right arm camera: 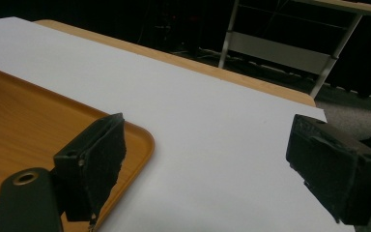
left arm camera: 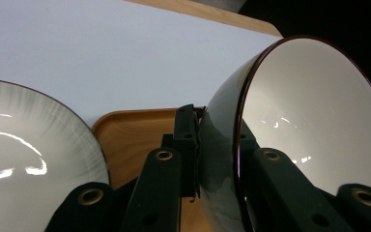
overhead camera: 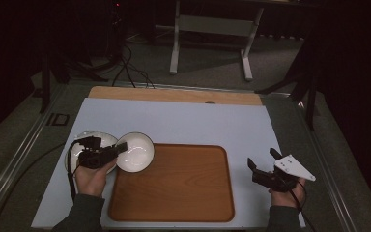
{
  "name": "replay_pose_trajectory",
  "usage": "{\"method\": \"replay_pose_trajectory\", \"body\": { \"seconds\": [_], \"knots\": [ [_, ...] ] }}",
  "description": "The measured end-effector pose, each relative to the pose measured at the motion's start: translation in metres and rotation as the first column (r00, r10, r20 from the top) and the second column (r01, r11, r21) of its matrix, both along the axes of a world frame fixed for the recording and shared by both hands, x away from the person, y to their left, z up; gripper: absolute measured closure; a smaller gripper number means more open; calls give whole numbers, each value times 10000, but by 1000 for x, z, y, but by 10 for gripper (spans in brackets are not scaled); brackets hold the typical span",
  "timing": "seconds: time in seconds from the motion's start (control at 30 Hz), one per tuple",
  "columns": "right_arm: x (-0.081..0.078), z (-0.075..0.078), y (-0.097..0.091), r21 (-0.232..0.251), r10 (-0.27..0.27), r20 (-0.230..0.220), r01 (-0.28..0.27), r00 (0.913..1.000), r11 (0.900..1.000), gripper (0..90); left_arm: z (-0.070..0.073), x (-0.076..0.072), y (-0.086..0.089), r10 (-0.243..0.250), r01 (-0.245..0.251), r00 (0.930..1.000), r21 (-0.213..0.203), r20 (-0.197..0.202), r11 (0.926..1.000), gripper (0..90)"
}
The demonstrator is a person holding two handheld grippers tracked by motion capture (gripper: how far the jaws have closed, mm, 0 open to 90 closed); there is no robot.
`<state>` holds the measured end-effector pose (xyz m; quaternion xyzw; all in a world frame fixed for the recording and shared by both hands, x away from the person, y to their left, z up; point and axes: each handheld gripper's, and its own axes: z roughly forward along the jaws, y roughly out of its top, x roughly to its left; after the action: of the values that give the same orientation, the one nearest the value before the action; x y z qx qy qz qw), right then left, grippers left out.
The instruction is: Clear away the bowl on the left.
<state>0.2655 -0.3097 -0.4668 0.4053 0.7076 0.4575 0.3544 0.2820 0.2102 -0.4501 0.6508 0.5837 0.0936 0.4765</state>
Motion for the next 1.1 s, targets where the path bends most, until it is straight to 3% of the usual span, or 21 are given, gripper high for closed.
{"method": "replay_pose_trajectory", "body": {
  "seconds": [1.1],
  "knots": [
    [-1, 0, 0, -2, -19, 58, 19, 10000, 10000, 137, -7, 3, -29, -694, 701, 9974, 403, -195, 9967, 806]
  ]
}}
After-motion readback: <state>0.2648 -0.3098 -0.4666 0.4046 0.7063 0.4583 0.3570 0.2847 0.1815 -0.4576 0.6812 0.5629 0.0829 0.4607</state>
